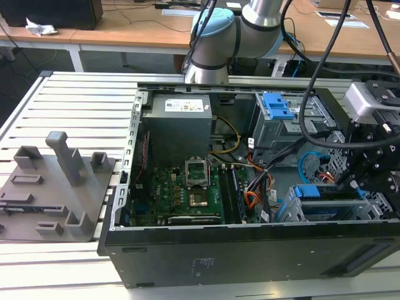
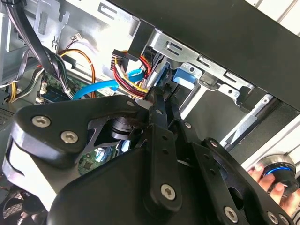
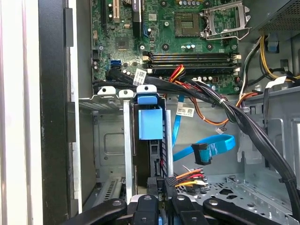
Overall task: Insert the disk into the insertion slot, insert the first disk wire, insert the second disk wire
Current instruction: 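Insert the first disk wire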
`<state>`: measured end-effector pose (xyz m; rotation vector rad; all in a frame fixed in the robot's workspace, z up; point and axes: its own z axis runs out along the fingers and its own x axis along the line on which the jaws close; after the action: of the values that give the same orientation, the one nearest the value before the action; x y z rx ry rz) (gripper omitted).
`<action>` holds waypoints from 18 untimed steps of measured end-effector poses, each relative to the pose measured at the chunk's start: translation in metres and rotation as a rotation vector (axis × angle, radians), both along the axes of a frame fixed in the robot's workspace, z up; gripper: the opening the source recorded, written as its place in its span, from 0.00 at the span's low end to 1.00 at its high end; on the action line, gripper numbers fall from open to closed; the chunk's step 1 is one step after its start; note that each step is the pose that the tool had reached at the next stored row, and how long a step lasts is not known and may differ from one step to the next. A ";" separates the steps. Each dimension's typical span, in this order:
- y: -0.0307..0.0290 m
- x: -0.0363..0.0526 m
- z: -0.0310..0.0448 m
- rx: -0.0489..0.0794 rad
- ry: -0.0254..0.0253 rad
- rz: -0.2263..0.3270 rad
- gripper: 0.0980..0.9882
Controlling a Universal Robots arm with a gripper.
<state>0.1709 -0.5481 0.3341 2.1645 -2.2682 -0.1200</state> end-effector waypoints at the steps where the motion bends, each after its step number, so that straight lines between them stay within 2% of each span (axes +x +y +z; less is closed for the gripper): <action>1: -0.0001 -0.0002 -0.0005 0.001 0.0005 0.000 0.09; 2: -0.0002 -0.0001 -0.0005 0.001 0.0001 0.000 0.10; 3: -0.0001 -0.0001 -0.0003 0.000 0.0000 0.000 0.17; 5: -0.0001 0.0000 0.0019 0.000 0.0000 0.000 0.17; 8: 0.0011 0.0000 0.0260 -0.001 0.0000 0.000 0.17; 9: 0.0035 -0.0001 0.0339 -0.003 0.0000 0.000 0.08; 10: 0.0044 -0.0001 0.0382 -0.005 0.0000 0.000 0.08; 11: 0.0050 0.0000 0.0414 -0.008 0.0000 0.000 0.01; 13: 0.0084 0.0000 0.0553 -0.028 0.0000 0.000 0.01; 14: 0.0084 -0.0001 0.0582 -0.029 0.0000 0.000 0.01; 15: 0.0083 -0.0051 0.0583 -0.029 -0.0013 0.000 0.01; 16: 0.0082 -0.0145 0.0584 -0.028 -0.0052 0.000 0.01; 18: 0.0082 -0.0151 0.0583 -0.028 -0.0055 0.000 0.01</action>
<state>0.1557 -0.5400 0.3924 2.1540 -2.2587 -0.0818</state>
